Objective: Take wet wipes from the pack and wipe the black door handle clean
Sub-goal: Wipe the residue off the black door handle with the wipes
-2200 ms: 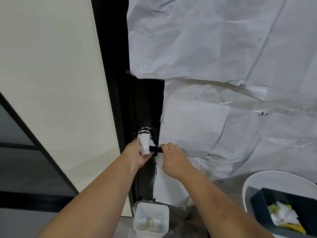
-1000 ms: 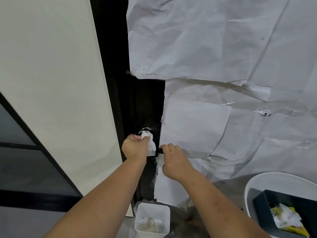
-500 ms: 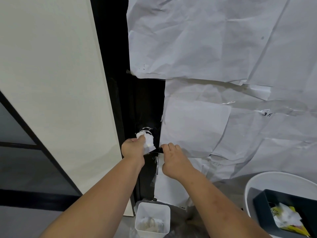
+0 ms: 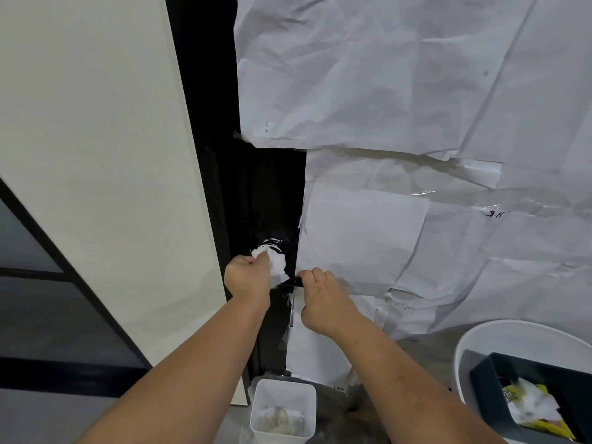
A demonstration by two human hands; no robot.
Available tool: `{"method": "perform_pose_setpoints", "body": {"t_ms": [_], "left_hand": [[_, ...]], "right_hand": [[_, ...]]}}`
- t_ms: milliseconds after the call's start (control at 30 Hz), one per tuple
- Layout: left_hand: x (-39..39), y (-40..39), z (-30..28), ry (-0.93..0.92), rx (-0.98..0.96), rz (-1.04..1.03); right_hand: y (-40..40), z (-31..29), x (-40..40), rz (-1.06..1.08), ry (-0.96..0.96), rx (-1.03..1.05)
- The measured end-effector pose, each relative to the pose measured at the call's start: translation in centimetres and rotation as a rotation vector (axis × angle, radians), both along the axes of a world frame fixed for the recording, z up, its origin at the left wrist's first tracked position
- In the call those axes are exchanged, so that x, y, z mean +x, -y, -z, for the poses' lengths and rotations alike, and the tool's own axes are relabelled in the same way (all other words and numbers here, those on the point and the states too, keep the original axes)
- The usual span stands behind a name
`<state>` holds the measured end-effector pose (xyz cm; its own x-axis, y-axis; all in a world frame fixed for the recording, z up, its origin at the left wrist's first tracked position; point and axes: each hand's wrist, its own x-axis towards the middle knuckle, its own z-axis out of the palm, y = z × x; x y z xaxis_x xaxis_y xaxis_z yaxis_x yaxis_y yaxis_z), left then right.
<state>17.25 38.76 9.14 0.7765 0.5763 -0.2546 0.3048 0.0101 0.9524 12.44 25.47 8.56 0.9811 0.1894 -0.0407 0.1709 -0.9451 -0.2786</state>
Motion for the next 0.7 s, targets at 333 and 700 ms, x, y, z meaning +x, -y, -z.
{"method": "perform_pose_setpoints", "body": {"t_ms": [333,700], "left_hand": [[0.2,-0.8,0.4,-0.064,-0.378,0.05],[-0.1,-0.1,-0.9,0.057,0.811,0.303]], "right_hand": [[-0.1,0.1,0.1,0.002,0.006,-0.006],[0.0,-0.1,0.0,-0.01,0.007,-0.022]]}}
